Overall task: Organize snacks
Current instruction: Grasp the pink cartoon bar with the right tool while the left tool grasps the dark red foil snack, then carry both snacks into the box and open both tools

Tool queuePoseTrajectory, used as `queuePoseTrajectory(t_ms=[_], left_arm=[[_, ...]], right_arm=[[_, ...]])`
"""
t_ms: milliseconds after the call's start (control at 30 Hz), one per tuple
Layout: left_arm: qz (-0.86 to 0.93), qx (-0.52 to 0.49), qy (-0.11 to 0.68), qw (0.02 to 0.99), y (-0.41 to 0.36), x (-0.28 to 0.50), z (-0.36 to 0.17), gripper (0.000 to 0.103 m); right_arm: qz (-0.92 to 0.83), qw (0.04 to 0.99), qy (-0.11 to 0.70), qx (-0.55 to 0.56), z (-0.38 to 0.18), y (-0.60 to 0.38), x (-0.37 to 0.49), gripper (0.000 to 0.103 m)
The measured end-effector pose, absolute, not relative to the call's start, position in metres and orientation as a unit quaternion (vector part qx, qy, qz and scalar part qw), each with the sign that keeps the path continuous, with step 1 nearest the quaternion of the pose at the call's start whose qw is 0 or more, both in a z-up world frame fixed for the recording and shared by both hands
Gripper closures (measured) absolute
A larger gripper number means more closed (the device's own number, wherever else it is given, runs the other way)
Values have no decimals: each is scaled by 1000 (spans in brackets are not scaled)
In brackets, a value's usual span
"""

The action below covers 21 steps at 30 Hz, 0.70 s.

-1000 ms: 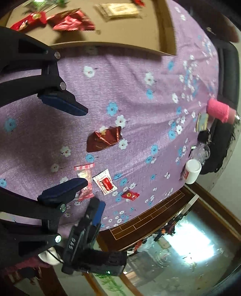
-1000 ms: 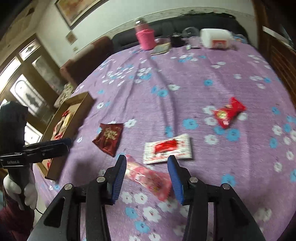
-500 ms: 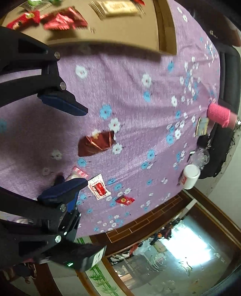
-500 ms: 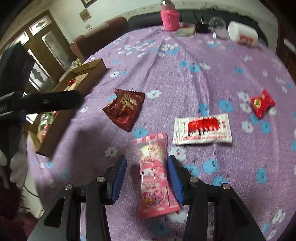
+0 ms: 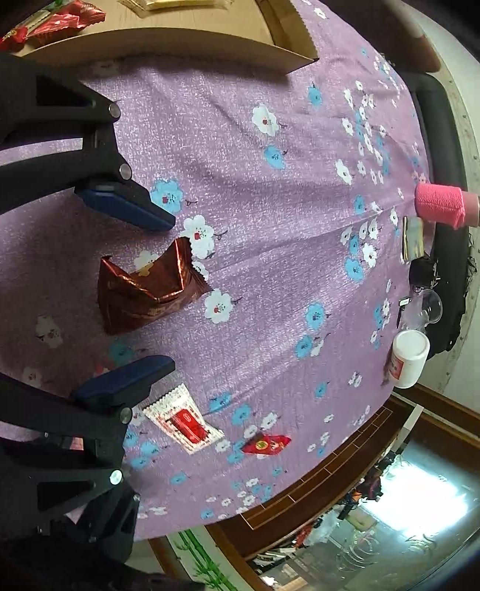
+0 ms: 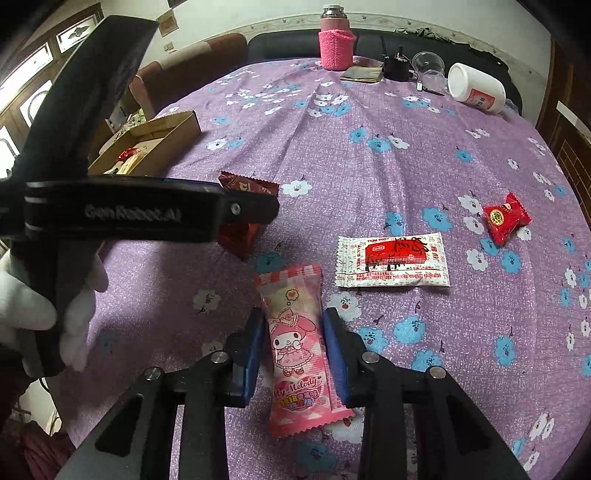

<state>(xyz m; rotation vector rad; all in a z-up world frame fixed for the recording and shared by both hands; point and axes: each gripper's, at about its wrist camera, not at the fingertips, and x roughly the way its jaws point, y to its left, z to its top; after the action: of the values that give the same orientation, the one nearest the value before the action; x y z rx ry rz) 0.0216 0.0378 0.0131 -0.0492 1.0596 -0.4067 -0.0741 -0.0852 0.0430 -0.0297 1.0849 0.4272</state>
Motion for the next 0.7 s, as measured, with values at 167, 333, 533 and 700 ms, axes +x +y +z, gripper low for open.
queuePoseTrajectory(t_ms=[167,333,533,700], left_arm=[[-193,-5,494,848,33,18,11,36],[-192,10,485,853,32,14,11,71],[-203,12,467,861,33,2,21,76],[-209,-13,456,865,45,-7,34,76]], right_arm=[[200,836,511,-15,42,-84,-74,68],[196,839,508,-18,42,-82,-75,68],[190,843,502,-29,44,-76,-84,78],[192,849,493,-16,52,-77,-91,78]])
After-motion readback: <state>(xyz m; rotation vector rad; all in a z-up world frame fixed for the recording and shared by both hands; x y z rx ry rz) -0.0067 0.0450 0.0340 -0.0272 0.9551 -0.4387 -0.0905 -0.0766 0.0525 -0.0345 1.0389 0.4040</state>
